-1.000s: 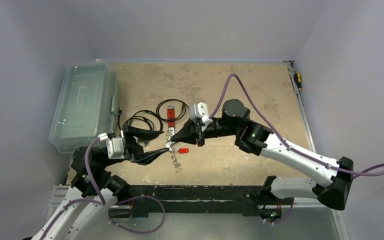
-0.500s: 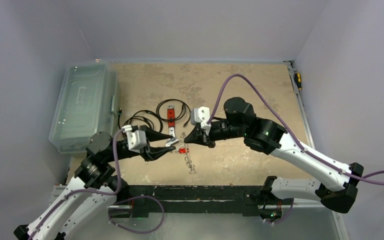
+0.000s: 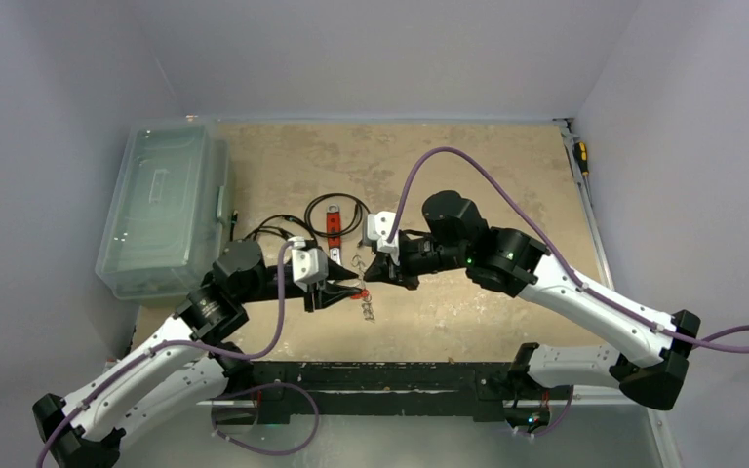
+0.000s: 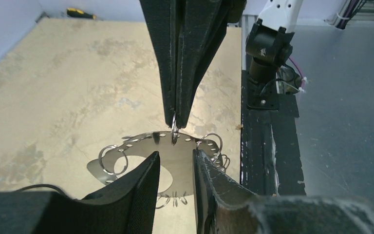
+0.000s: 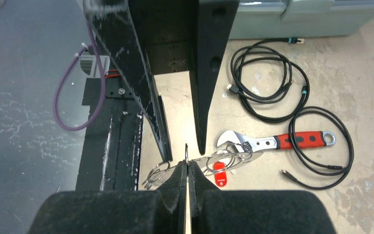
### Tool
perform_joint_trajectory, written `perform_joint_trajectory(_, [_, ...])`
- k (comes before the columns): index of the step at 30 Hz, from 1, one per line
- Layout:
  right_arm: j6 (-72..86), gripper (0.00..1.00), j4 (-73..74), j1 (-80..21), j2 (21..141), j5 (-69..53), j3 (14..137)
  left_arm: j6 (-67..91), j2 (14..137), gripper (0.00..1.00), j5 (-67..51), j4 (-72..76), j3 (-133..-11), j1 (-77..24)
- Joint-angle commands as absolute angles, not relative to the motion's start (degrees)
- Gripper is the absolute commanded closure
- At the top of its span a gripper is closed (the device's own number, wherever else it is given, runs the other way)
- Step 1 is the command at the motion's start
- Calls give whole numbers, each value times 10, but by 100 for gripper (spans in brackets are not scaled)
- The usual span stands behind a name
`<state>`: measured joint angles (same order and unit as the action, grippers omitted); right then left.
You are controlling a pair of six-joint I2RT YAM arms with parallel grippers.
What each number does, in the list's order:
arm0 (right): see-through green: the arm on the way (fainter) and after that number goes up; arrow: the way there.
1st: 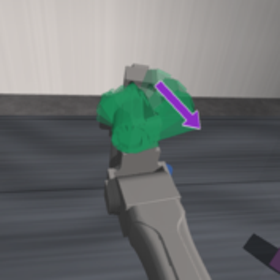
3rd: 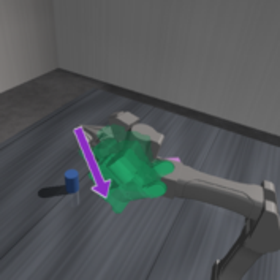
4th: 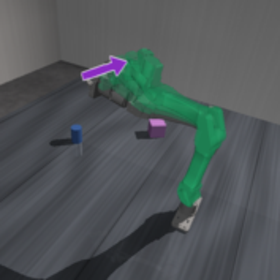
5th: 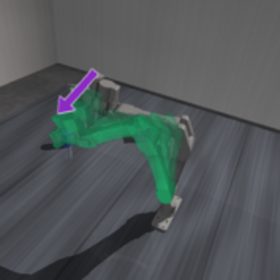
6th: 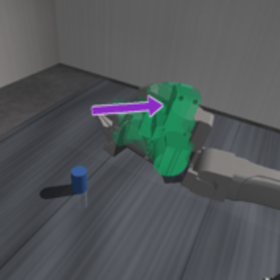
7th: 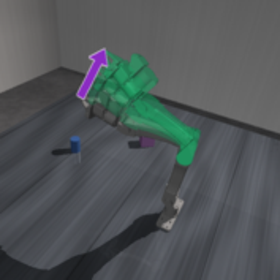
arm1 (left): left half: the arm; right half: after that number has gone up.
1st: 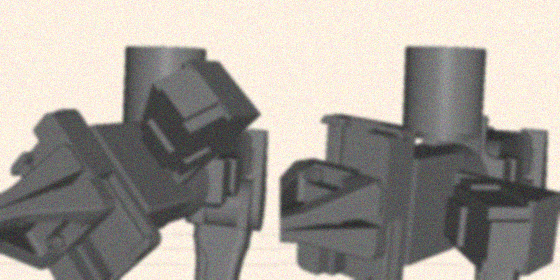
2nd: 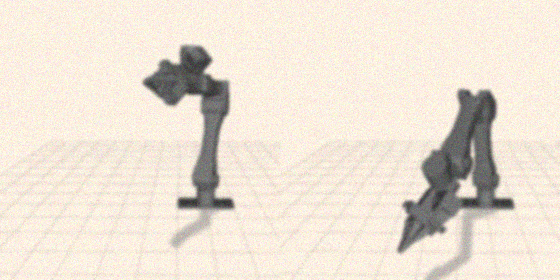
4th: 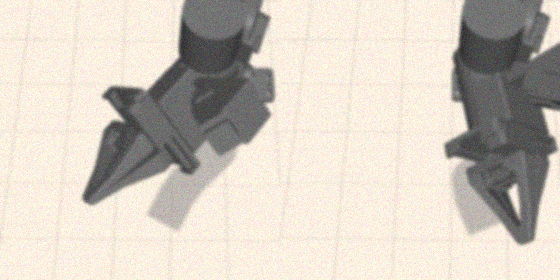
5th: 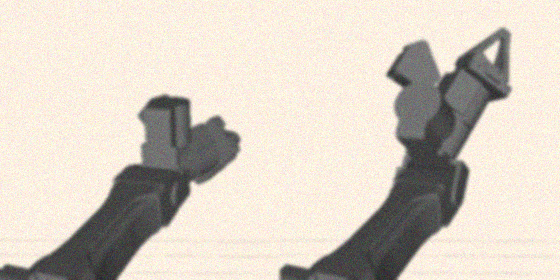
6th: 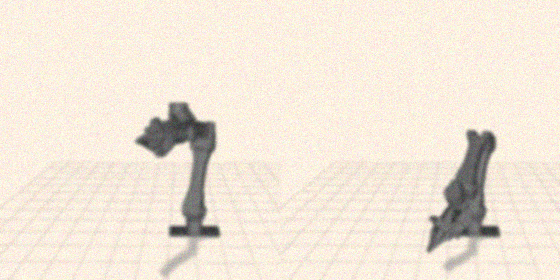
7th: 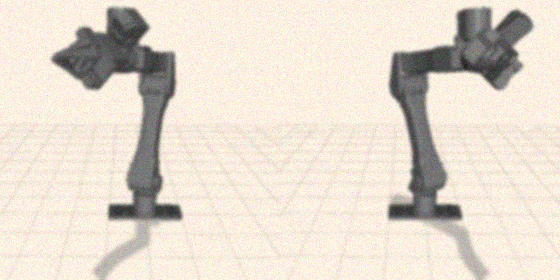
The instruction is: Put the keys on the keyring
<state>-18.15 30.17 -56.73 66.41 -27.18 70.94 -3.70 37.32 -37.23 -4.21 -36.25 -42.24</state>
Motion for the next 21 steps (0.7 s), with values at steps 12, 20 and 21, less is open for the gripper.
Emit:
perform_joint_trajectory(12, [-191, 100, 315, -575, 692, -242, 740, -93, 422, 79, -306, -89, -423, -457])
perform_joint_trajectory(20, [-192, 100, 314, -577, 692, -240, 740, -110, 430, 85, -275, -119, -431, -476])
perform_joint_trajectory(21, [-191, 100, 315, -577, 691, -241, 740, -113, 430, 85, -268, -123, -431, -480])
